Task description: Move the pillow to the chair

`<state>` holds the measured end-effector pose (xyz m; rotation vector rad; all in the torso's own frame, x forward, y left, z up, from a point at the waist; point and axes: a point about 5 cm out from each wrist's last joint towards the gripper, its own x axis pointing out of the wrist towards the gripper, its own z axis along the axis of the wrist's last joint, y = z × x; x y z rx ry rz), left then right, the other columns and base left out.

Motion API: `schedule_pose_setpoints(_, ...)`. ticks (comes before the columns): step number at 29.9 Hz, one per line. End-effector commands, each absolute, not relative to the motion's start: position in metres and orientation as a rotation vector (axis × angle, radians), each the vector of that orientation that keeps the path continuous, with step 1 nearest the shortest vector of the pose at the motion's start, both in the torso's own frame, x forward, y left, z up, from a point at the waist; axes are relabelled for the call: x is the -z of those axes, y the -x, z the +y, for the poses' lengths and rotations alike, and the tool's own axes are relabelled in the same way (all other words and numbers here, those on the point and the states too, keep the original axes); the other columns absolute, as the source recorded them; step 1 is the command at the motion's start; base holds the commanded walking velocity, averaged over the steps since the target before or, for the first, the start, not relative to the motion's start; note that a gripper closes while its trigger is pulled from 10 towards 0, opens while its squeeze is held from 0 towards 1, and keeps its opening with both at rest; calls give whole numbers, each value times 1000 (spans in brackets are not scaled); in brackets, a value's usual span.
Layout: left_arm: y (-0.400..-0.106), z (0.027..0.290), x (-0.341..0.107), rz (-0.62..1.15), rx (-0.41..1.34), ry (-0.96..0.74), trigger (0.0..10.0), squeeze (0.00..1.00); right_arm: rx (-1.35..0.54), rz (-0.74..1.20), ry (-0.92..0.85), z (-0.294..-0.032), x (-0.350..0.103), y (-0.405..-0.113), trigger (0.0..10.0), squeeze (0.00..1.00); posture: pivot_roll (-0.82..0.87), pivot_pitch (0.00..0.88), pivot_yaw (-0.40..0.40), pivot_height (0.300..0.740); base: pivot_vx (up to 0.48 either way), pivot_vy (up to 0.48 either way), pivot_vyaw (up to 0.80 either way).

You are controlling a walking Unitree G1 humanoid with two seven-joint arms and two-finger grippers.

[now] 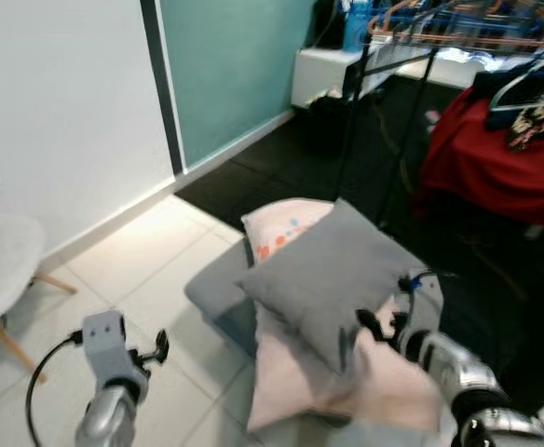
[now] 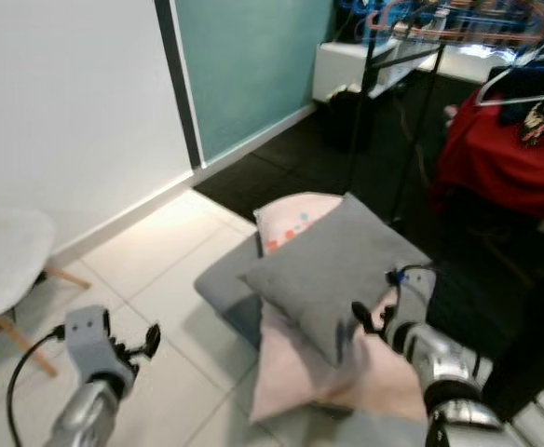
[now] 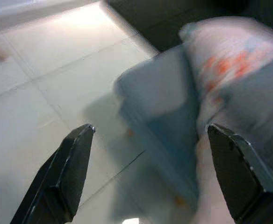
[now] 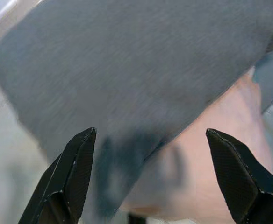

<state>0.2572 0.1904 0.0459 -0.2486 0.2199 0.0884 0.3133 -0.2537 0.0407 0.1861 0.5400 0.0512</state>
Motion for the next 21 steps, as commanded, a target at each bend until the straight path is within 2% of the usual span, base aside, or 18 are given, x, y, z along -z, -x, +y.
schedule_pose_setpoints(1,-247,197,-35,268,-112,253,10000,0,-28,543,-221,-252,-40,-314,10000,0,-130,67,-49,715,0,0,0)
schedule_pose_setpoints(3,-248,197,-38,261,-82,223,10000,0,54,541,-282,-261,-43,-315,10000,0,-130,67,-47,705,0,0,0)
schedule_pose_setpoints(11,-250,197,-45,243,-47,189,10000,0,158,543,-380,-271,-47,-316,10000,0,-129,68,-46,680,0,0,0)
schedule_pose_setpoints(16,-252,195,-53,223,-5,161,10000,0,294,544,-481,-285,-48,-313,10000,0,-128,74,-42,660,0,0,0)
schedule_pose_setpoints(21,-254,195,-57,206,10,159,10000,0,315,556,-545,-284,-47,-313,10000,0,-128,77,-39,640,0,0,0)
